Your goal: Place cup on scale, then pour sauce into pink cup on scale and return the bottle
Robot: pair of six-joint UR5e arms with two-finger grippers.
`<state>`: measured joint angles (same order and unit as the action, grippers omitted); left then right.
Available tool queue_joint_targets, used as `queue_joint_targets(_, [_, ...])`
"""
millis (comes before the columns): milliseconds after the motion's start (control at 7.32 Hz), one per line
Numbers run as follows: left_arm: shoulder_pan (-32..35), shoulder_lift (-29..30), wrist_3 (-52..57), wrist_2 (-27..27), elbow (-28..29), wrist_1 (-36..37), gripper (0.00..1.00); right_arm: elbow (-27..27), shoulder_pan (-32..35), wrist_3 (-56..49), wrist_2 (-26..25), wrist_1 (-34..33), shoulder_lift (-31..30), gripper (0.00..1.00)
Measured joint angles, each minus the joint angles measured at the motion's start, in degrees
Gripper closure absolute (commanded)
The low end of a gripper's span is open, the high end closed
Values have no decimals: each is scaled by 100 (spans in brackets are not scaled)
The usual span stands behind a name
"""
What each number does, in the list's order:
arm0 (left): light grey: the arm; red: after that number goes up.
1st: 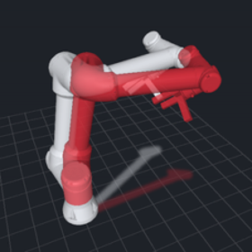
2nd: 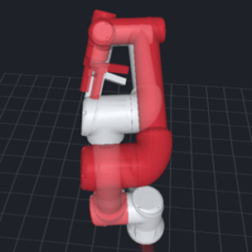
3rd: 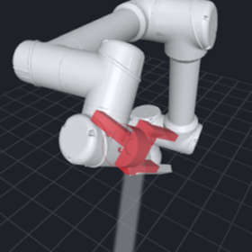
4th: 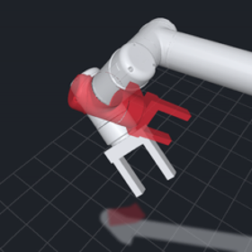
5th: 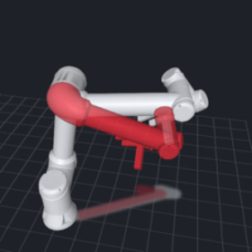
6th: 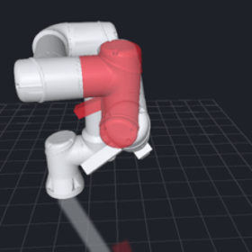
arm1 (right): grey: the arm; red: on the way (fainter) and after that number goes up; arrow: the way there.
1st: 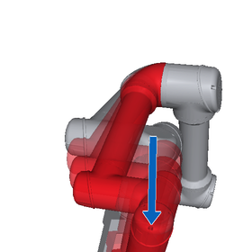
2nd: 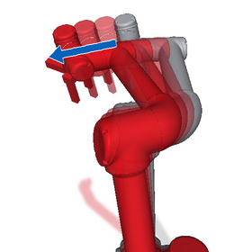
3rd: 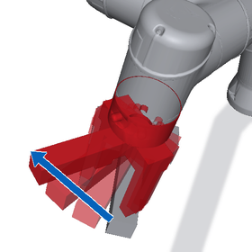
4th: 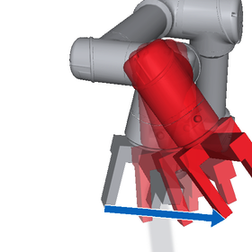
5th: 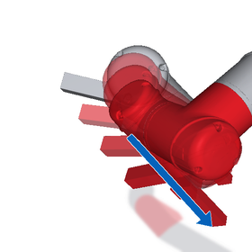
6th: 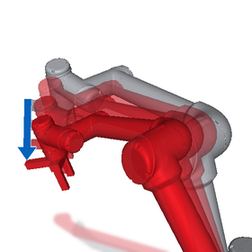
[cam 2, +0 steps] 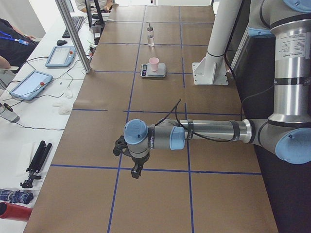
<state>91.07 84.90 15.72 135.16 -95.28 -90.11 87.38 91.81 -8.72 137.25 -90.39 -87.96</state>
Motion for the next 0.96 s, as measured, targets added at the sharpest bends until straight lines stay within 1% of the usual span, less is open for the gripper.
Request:
queue_joint_targets(273, [35,1,-761,9,-48,-13,0,8,3,283,214,32,-13,0])
queue_joint_targets(410, [39,5,-912,12,-56,-24,0,12,3,317,244,51,-31,0])
queue_joint_targets(956, [192,25,-1014,11,-60,-344,0,42,4,326,227,74,-3,0])
